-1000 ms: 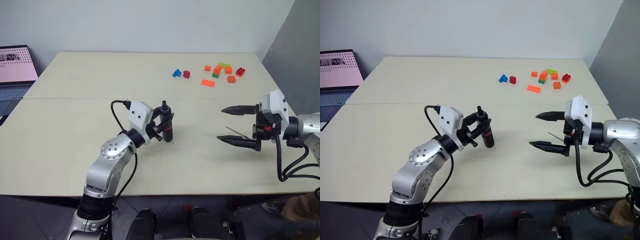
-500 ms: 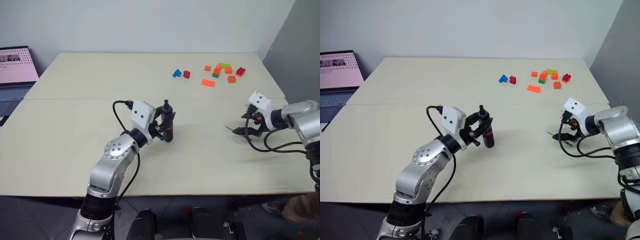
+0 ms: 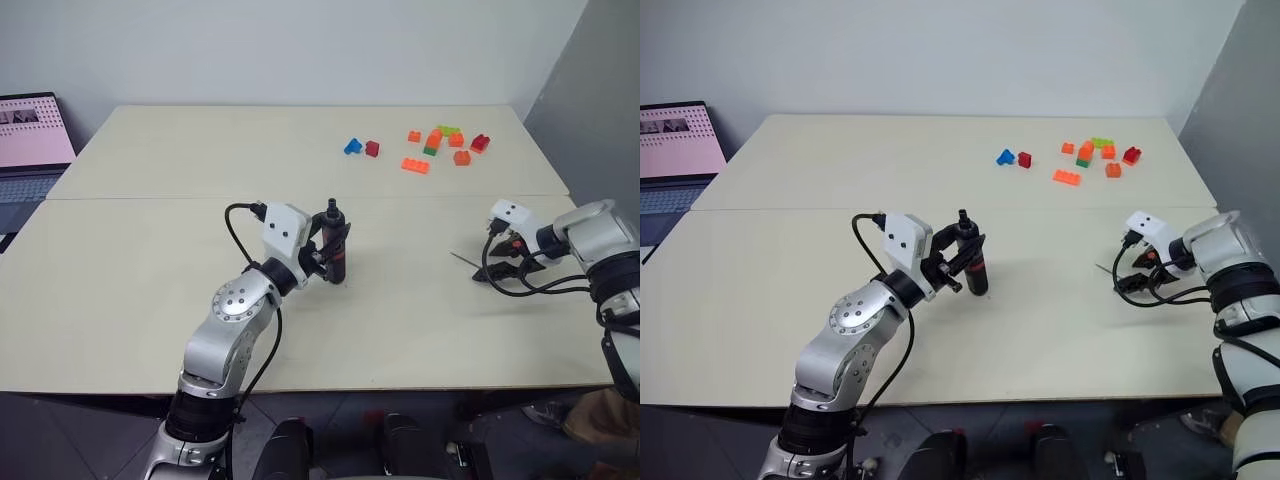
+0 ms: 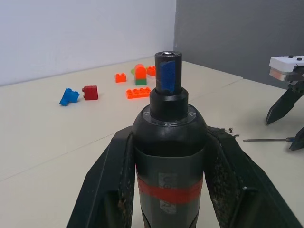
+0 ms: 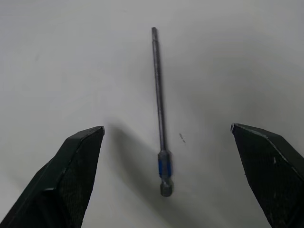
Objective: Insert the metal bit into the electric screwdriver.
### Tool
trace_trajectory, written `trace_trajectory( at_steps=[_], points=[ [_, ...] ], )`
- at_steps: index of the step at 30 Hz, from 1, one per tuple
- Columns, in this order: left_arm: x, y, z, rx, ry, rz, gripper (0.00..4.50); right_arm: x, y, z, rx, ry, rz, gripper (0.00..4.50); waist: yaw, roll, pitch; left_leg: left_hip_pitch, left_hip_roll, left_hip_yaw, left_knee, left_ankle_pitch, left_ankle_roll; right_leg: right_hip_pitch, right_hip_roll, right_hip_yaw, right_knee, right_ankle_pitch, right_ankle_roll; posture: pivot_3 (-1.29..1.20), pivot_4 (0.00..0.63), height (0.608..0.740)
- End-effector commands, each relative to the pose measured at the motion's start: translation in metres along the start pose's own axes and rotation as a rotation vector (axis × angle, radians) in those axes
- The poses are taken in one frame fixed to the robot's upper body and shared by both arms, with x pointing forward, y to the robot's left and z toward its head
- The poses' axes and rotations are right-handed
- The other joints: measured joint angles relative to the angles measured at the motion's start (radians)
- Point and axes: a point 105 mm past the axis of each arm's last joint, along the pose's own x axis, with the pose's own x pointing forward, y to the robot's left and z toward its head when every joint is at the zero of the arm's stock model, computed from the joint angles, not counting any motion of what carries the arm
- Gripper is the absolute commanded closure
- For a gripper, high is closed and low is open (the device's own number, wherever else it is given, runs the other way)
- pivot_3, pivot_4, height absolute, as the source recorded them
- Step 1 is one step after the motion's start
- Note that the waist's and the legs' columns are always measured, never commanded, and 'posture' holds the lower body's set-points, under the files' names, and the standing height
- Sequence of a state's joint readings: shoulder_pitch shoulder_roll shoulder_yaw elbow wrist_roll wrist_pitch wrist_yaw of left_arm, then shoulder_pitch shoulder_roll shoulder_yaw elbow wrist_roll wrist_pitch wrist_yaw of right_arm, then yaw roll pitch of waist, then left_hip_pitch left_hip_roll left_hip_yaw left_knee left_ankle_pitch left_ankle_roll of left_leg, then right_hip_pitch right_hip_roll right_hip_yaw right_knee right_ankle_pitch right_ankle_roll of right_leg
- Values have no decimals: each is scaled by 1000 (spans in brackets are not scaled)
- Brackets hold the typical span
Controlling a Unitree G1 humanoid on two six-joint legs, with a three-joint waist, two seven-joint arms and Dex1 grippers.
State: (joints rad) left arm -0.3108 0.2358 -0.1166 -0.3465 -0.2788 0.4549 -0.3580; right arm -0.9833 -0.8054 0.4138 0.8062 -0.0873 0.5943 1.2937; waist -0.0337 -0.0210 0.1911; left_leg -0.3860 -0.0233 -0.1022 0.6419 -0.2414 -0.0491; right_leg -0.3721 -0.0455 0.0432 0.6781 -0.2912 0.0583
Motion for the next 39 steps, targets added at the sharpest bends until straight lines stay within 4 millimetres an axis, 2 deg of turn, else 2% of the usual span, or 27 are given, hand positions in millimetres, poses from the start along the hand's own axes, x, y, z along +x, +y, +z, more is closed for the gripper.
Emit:
trace_trajectory(
  at_steps=[1,12,15,19,22,27,29,32,35,39],
  points=[
    [-3,4,-17,-16,71,28,2839,-4,-2,9,0,-17,5,1185,0,0,0,0,0,0,0,0,0,0,0,0,0,0,0,0,150,740],
    [-5,3,-18,-5,79,25,2839,6,-5,-2,-14,37,1,4003,1,0,0,0,0,-1,0,0,0,1,0,-1,0,0,0,0,150,740],
    [-4,7,-17,10,78,39,2839,7,-5,5,-24,2,-11,4500,1,0,0,0,0,-1,0,0,0,1,0,-1,0,0,0,0,150,740],
    [-4,10,-13,43,74,49,2839,5,-7,16,-22,-58,-44,4500,-5,0,0,2,0,0,0,0,0,2,0,0,0,0,0,0,150,740],
    [-8,14,-3,128,71,14,2840,-9,-11,40,8,-229,-86,4500,-12,0,0,2,1,0,0,0,0,2,1,0,0,0,1,0,150,740],
    [-8,20,14,159,16,20,2840,-31,0,74,39,-474,-84,4500,-20,1,0,0,1,0,-2,0,0,-1,1,0,0,0,0,0,150,740],
    [-5,14,21,151,-17,-6,2840,-42,13,92,25,-620,-66,4500,-20,1,0,-1,1,-1,-2,0,0,-2,1,0,0,0,0,0,150,740],
    [1,-12,38,149,-93,-116,2841,-67,42,118,-13,-900,-18,4500,-15,1,0,-5,1,-4,-2,0,0,-4,1,-2,0,0,0,0,150,740],
    [5,-21,49,137,-132,-183,2844,-89,67,130,-55,-1109,50,4500,-5,1,1,-16,1,-5,1,0,-1,-13,1,-2,2,1,0,0,150,740],
    [6,-25,58,118,-157,-266,2844,-107,90,139,-69,-1235,120,4500,5,1,1,-17,0,-4,1,0,0,-15,-2,-2,1,1,0,0,150,740]
  ],
)
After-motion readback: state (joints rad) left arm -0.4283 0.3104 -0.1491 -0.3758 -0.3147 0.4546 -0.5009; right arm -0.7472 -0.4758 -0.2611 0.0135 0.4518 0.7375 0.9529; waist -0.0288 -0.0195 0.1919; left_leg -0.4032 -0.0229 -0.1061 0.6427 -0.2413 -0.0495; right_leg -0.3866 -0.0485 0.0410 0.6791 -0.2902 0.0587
